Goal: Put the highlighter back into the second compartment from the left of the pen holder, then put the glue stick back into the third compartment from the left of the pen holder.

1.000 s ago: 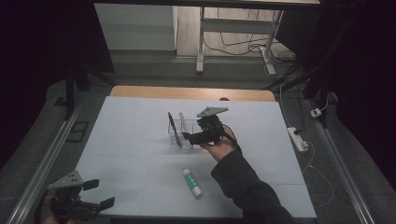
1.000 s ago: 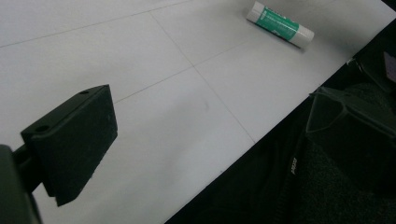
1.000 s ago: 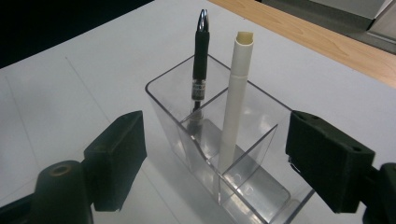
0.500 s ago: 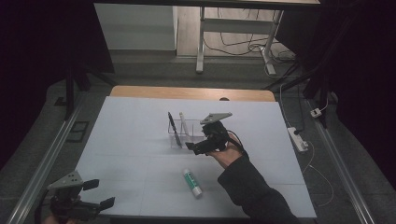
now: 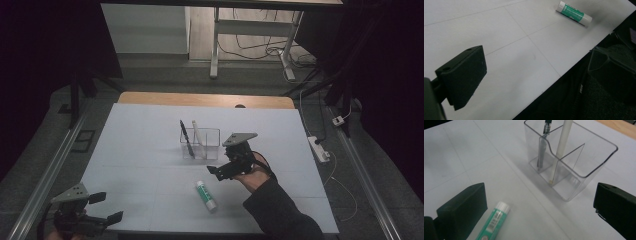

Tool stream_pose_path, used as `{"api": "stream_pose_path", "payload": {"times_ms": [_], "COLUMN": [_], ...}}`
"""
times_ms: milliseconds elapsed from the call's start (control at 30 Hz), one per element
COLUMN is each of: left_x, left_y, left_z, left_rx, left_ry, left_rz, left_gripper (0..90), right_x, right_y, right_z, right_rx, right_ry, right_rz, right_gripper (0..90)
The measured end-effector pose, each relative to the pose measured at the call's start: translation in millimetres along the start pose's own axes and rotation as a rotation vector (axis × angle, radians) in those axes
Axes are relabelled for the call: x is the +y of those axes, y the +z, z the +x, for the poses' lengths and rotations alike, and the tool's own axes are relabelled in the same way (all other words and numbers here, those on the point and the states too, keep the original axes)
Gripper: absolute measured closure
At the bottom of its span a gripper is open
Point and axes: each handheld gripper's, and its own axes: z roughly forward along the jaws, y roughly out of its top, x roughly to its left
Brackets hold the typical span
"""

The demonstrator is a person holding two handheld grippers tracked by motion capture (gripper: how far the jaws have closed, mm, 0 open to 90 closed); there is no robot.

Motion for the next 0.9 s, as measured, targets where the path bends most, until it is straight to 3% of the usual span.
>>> {"api": "stream_pose_path", "payload": {"times_ms": [300,600,900], "left_x": [0.3,0.1,0.3], "left_y": [0.0,0.0,0.2], "left_z": [-0.9,-0.2,-0.8], "left_rx": [0.002,0.001,0.003], "left_ry": [0.003,0.003,0.005], "left_rz": [0.001,0.0,0.001], "left_gripper": [2.0,2.0,2.0], "right_x": [-16.5,-22.8,-30.0], "right_y": [-12.0,-15.8,-14.5], "right_z": [9.1,10.6,24.9], "right_rx": [0.011,0.018,0.029], "right_ry": [-0.008,0.017,-0.003], "right_rz": [0.019,0.036,0.087], "right_gripper": [0.0,0.0,0.0]}}
